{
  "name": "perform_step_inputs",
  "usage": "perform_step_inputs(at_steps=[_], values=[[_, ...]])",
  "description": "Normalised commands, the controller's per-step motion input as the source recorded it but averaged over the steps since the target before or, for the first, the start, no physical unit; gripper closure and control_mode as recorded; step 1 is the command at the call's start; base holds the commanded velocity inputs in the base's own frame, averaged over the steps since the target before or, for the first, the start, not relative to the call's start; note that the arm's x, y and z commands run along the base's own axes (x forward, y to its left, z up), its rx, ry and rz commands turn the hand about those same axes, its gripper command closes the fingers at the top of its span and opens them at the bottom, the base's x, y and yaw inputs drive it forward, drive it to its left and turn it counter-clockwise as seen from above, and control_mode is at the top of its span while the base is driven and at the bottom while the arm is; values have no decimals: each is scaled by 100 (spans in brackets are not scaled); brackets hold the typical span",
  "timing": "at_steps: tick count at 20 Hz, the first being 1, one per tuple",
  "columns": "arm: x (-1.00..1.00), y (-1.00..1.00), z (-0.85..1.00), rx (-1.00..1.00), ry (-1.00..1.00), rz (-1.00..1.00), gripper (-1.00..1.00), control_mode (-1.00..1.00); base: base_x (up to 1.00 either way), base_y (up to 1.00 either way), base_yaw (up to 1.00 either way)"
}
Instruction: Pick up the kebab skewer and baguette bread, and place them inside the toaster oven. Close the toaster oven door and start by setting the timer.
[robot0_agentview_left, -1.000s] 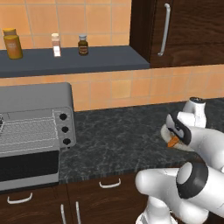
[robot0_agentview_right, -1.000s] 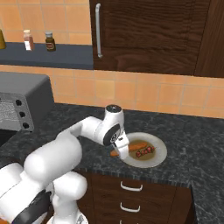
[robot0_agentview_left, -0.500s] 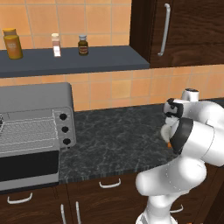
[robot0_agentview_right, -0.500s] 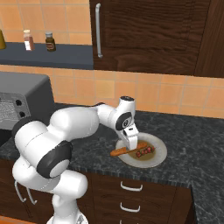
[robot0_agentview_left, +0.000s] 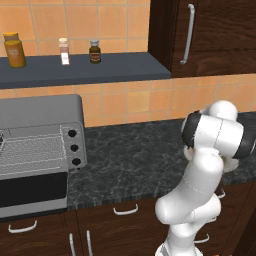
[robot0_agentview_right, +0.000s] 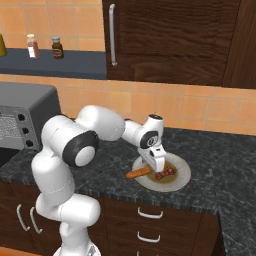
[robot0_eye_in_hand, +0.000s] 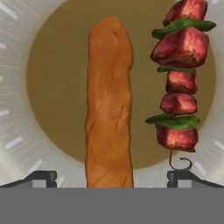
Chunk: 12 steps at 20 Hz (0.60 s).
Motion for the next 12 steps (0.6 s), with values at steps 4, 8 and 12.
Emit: perform_step_inputs(at_steps=[4, 8, 12], values=[[9, -1, -37, 0, 0, 0, -100, -100, 0, 0, 0], [0, 0, -24, 0, 0, 0, -100, -100, 0, 0, 0], [0, 0, -25, 0, 0, 0, -100, -100, 0, 0, 0]])
